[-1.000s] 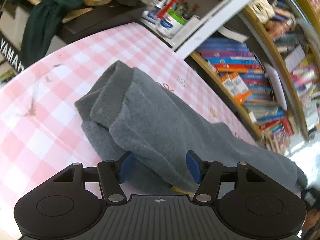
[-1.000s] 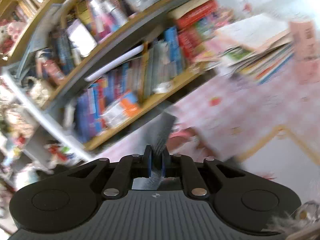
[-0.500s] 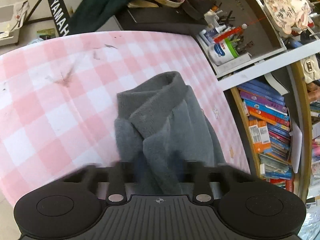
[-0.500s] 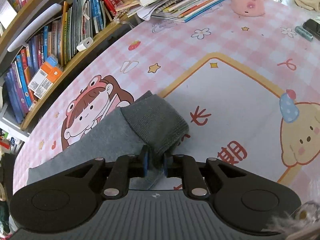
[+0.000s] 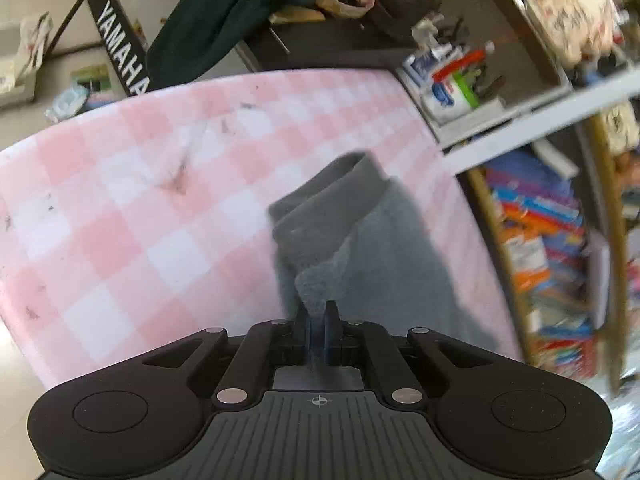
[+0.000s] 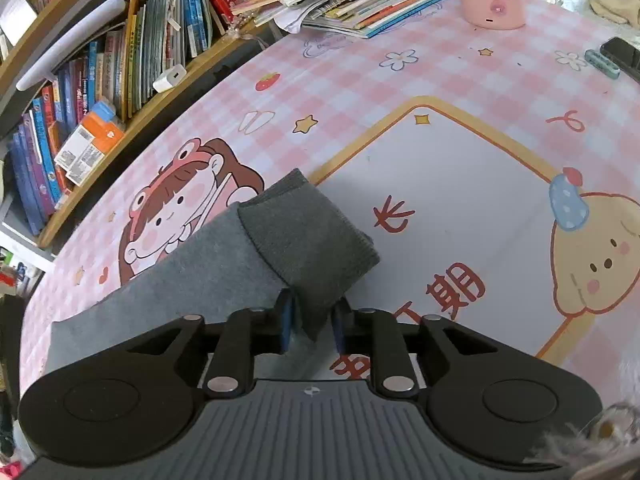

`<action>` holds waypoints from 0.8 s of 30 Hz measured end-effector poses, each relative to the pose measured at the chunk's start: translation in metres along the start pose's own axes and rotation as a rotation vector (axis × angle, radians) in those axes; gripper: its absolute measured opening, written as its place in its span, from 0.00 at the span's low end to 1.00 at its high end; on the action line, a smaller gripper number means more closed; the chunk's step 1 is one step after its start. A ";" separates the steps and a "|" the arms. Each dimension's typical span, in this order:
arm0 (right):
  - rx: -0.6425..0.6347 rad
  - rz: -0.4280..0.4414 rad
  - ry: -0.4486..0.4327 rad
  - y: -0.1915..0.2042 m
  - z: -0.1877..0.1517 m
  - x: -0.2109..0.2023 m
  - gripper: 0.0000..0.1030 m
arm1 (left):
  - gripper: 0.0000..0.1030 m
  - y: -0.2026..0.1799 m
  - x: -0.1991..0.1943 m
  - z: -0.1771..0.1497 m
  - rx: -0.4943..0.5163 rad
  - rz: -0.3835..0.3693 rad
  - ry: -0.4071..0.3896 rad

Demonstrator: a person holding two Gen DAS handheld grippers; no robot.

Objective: Fold clothes

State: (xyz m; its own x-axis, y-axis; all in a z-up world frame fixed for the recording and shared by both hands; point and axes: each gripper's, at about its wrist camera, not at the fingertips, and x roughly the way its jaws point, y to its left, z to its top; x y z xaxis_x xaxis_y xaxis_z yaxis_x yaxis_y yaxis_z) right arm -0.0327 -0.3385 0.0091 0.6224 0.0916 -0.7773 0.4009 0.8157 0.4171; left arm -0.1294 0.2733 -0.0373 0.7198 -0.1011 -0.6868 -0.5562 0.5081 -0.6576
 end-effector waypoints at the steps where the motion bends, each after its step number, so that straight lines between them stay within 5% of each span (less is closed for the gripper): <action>1: -0.006 -0.005 -0.003 0.001 0.001 0.000 0.19 | 0.05 -0.002 0.001 -0.001 0.015 0.000 -0.004; 4: -0.050 -0.009 -0.037 0.011 0.003 -0.005 0.09 | 0.05 -0.006 0.004 0.000 0.028 -0.006 -0.003; 9: -0.238 0.121 -0.319 0.048 0.003 -0.059 0.06 | 0.06 -0.007 0.006 -0.002 0.036 0.001 0.005; 12: -0.211 0.046 -0.257 0.041 0.007 -0.043 0.06 | 0.06 -0.004 0.005 -0.003 0.030 0.000 0.006; 15: -0.146 -0.115 -0.051 0.020 0.004 0.001 0.15 | 0.09 -0.005 0.007 -0.003 0.026 0.000 0.015; 17: -0.122 -0.123 -0.105 0.014 -0.002 -0.004 0.34 | 0.13 -0.005 0.005 -0.003 0.025 -0.004 0.025; 24: -0.264 -0.138 -0.178 0.048 -0.006 -0.027 0.34 | 0.32 -0.008 0.002 -0.009 0.027 0.005 0.027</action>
State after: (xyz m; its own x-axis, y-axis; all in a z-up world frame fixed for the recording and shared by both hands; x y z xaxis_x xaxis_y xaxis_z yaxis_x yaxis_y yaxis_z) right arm -0.0343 -0.2989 0.0477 0.6913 -0.1114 -0.7140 0.3155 0.9354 0.1595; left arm -0.1272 0.2610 -0.0360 0.7056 -0.1213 -0.6981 -0.5479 0.5313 -0.6461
